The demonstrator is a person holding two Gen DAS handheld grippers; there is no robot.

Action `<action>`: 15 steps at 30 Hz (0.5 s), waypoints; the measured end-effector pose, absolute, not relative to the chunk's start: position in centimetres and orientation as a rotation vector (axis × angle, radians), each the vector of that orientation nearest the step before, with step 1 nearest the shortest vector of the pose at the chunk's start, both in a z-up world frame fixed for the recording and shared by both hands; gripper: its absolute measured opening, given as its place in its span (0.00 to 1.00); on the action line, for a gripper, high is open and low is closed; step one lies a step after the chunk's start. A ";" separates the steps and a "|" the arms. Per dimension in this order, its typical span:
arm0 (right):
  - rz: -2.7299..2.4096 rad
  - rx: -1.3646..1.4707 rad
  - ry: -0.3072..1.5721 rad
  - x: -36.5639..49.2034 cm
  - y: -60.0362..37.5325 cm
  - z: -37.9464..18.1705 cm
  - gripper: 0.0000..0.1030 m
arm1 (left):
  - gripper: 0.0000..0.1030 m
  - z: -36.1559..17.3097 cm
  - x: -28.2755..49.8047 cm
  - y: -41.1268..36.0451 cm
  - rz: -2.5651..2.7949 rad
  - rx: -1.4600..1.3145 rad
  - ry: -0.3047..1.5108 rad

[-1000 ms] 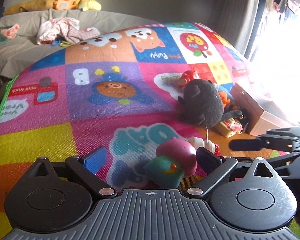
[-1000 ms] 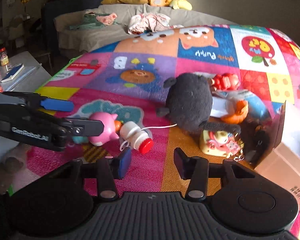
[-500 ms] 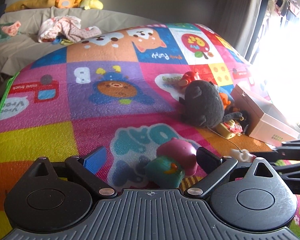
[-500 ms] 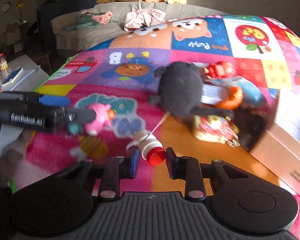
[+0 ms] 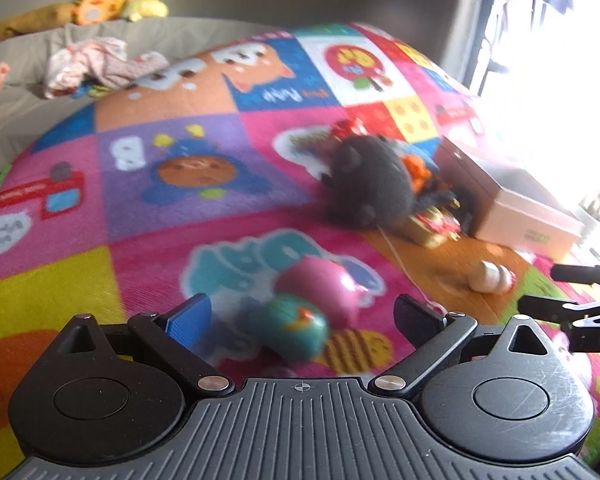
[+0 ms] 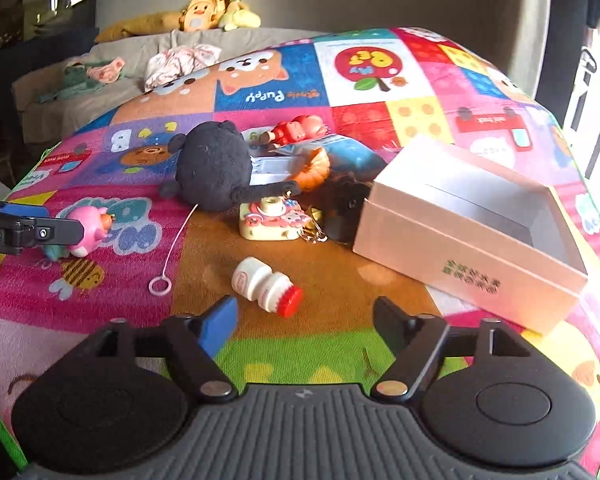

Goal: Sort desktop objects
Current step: 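Grasp the white red-capped bottle with the right tool and lift it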

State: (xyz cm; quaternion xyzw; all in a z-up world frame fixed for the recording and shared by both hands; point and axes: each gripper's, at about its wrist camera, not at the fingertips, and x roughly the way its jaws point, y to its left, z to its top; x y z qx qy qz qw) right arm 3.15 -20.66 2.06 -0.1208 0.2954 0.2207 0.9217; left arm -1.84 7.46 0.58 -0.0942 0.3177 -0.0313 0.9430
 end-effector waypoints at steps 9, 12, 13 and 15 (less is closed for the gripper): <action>0.444 -0.249 0.565 2.0 -21.1 1.3 0.88 | 0.98 0.9 -1.6 3.6 -0.221 -0.134 0.692; 0.450 -0.220 0.561 2.1 -20.8 1.6 0.88 | 0.98 1.0 -1.7 3.5 -0.161 -0.097 0.680; 0.451 -0.202 0.571 2.4 -20.5 1.8 0.86 | 0.98 1.1 -1.6 3.7 -0.133 -0.092 0.680; 0.460 -0.179 0.599 3.1 -19.5 2.1 0.77 | 0.98 1.1 -1.6 4.3 -0.091 -0.087 0.679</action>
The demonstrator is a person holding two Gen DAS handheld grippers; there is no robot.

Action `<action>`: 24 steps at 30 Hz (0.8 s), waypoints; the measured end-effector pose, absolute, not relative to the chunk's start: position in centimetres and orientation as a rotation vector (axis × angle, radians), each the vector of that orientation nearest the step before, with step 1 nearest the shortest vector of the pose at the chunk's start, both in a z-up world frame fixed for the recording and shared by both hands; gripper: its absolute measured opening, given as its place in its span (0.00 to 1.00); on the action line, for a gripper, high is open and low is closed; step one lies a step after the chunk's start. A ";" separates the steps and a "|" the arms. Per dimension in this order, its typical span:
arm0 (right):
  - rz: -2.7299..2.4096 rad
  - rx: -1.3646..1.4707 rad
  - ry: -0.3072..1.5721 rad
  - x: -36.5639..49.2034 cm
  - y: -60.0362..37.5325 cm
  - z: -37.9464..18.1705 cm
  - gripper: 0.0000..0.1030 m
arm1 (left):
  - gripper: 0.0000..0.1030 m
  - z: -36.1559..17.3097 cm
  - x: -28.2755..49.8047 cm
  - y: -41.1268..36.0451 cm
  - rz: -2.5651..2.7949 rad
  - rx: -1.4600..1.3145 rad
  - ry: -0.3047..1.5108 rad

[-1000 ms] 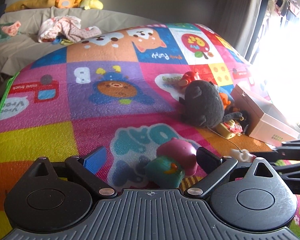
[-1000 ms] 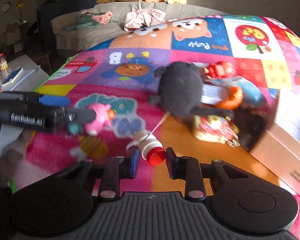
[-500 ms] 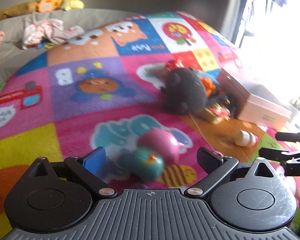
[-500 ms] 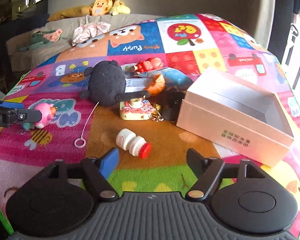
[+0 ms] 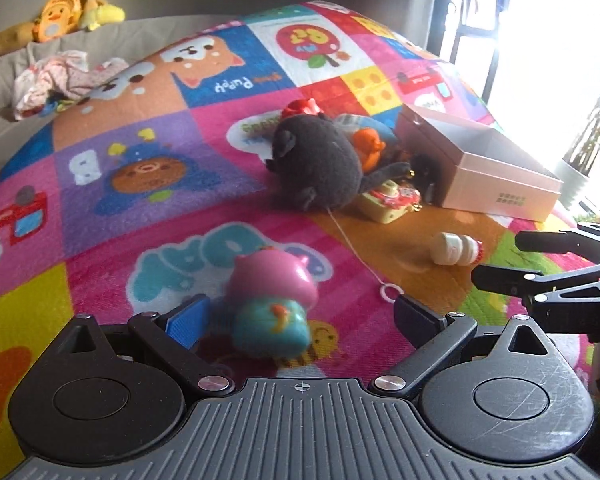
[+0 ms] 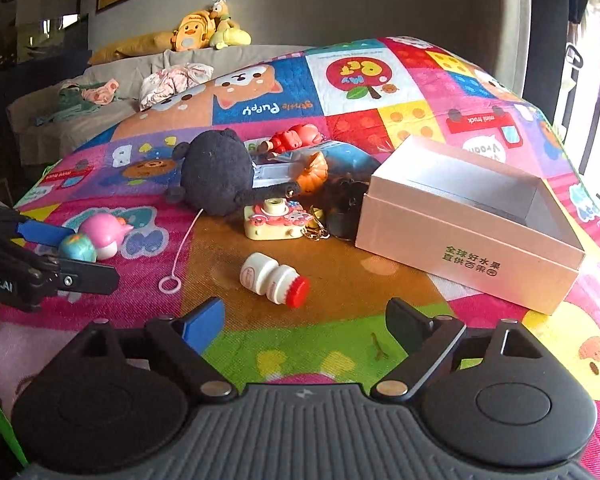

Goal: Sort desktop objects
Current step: 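Grasp the white red-capped bottle with the right tool and lift it, then carry the pig toy with the left tool while the right tool carries the bottle into the box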

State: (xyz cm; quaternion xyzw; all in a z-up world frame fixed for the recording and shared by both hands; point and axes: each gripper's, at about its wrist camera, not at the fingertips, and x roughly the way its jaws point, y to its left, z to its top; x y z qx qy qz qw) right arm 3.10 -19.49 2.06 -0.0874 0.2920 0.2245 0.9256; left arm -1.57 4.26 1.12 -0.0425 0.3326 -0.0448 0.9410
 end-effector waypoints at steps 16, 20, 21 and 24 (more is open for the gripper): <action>0.408 -0.179 0.662 5.0 -18.6 2.3 0.46 | 0.85 1.3 -0.8 4.7 -0.017 -0.017 0.652; 0.432 -0.148 0.682 4.5 -21.1 3.7 0.46 | 0.63 0.6 0.0 4.0 -0.015 0.022 0.685; 0.438 -0.141 0.690 4.3 -21.9 4.0 0.46 | 0.58 0.5 -0.1 3.9 -0.020 0.029 0.686; 0.425 -0.130 0.693 3.5 -24.4 5.0 0.45 | 0.53 0.9 -0.9 3.3 -0.032 0.054 0.669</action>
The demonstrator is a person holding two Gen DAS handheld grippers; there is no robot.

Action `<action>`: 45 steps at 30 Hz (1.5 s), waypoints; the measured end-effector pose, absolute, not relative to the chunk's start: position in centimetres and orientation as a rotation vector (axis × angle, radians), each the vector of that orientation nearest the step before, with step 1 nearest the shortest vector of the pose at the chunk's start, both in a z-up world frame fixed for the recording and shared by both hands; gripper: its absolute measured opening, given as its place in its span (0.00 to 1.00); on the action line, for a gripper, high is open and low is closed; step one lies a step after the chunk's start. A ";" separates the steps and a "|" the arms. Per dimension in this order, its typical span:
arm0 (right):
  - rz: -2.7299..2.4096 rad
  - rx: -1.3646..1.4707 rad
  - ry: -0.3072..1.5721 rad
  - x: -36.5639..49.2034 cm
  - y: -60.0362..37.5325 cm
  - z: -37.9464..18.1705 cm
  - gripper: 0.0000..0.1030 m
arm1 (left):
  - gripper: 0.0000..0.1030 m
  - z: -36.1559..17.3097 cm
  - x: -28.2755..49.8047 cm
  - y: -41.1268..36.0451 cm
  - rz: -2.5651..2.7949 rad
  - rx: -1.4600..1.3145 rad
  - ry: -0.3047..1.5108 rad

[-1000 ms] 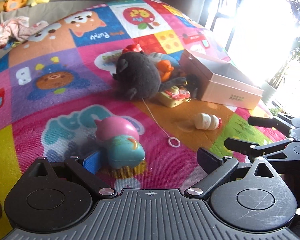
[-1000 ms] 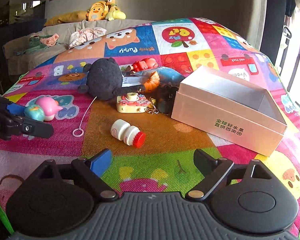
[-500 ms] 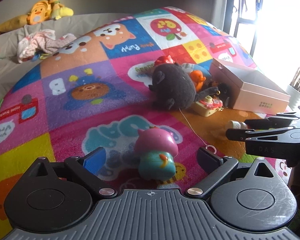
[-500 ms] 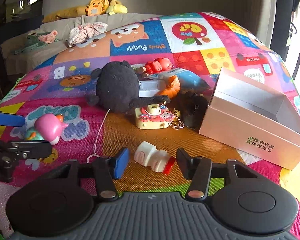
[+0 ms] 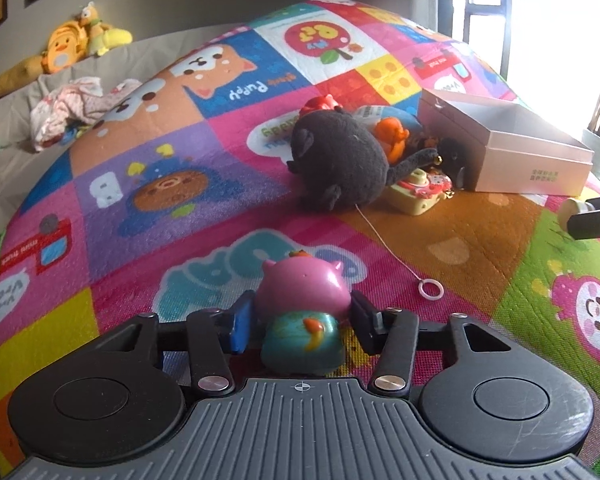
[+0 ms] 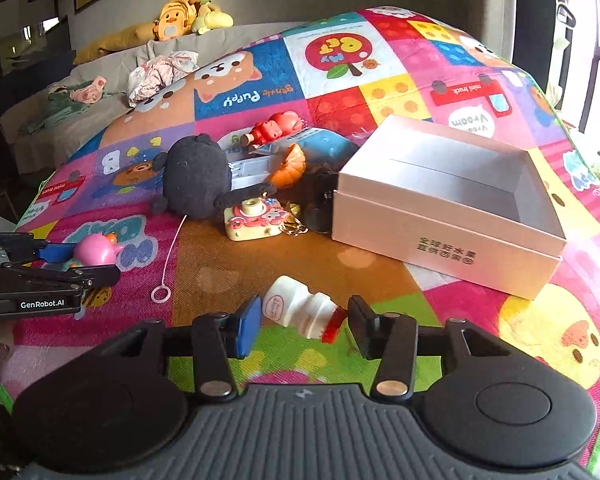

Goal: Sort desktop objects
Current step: 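Carry the pig toy with the left tool while the right tool carries the bottle into the box, then move the left tool to the black plush cat while the right tool approaches the Hello Kitty keychain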

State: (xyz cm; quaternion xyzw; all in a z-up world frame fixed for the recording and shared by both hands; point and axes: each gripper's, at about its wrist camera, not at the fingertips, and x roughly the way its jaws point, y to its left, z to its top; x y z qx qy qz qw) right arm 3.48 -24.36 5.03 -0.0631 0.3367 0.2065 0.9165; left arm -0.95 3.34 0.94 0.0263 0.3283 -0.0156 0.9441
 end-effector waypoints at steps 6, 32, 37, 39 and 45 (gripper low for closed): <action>0.339 -0.134 0.598 1.3 -29.5 8.5 0.46 | 0.52 6.3 -0.7 -0.3 -0.174 0.098 0.532; 0.065 -0.008 0.601 18.1 -34.6 7.4 0.57 | 0.87 8.3 10.3 -0.5 -0.196 0.098 0.479; 0.079 0.025 0.723 19.9 -34.0 4.4 0.60 | 0.91 4.2 7.0 2.9 -0.122 0.085 0.559; 0.052 -0.011 0.718 20.4 -32.9 4.1 0.63 | 0.92 3.4 6.0 4.1 -0.104 0.050 0.576; 0.106 -0.109 0.702 22.4 -28.6 4.0 0.64 | 0.92 2.3 4.7 5.7 -0.088 -0.009 0.601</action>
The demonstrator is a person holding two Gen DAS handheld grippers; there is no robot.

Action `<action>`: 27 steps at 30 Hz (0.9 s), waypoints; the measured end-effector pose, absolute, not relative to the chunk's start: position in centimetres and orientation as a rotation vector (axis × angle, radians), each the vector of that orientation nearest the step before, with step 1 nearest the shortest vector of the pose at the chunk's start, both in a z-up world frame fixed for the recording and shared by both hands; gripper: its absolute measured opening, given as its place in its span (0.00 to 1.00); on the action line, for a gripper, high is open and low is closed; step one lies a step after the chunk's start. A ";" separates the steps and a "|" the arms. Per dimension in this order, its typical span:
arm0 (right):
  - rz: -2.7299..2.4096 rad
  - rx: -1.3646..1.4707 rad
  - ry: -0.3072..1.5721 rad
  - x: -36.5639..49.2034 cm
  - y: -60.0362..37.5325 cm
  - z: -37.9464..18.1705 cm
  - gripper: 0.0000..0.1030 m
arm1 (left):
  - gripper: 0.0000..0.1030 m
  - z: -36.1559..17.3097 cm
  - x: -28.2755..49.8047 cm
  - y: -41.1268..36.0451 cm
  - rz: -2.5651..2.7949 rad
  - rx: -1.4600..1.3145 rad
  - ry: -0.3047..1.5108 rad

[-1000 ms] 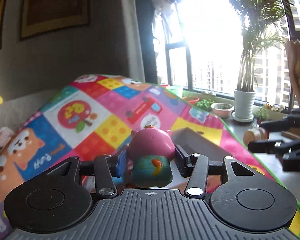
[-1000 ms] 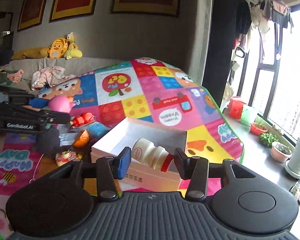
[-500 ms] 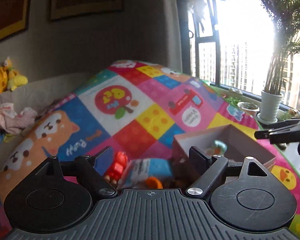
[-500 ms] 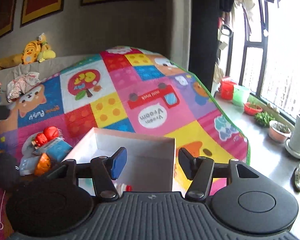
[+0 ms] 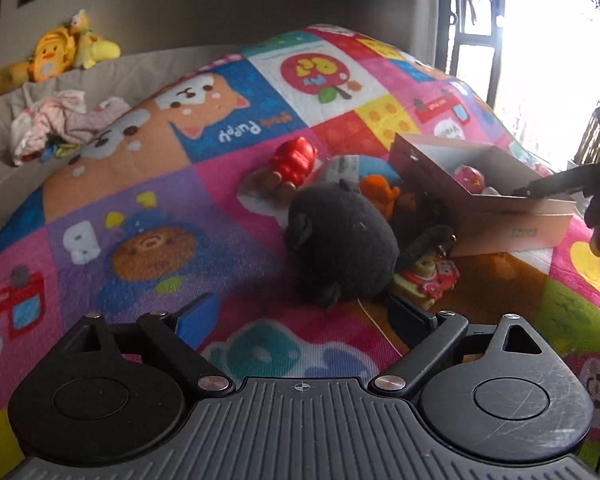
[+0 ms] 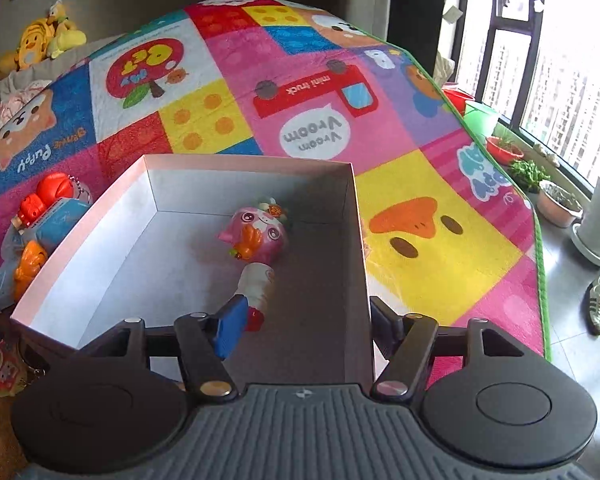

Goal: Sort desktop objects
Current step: 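Move the left tool to the black plush cat while the right tool approaches the Hello Kitty keychain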

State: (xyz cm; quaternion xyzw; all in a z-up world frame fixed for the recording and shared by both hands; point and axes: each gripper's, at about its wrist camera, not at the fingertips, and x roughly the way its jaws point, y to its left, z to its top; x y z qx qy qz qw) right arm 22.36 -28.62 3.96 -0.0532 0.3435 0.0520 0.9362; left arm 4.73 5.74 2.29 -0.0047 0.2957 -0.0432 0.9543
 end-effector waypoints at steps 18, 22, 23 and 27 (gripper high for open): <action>0.600 -0.229 0.593 11.9 -13.8 6.2 0.66 | 0.94 3.3 2.6 8.2 0.023 -0.082 0.538; 0.561 -0.236 0.596 11.6 -14.6 5.8 0.67 | 0.95 4.9 4.1 6.7 -0.040 -0.083 0.488; 0.553 -0.251 0.591 11.1 -14.9 5.6 0.68 | 0.95 5.1 5.0 6.0 -0.061 -0.076 0.481; 0.515 -0.292 0.592 9.0 -16.7 4.9 0.75 | 0.95 4.6 8.9 2.9 -0.083 0.005 0.489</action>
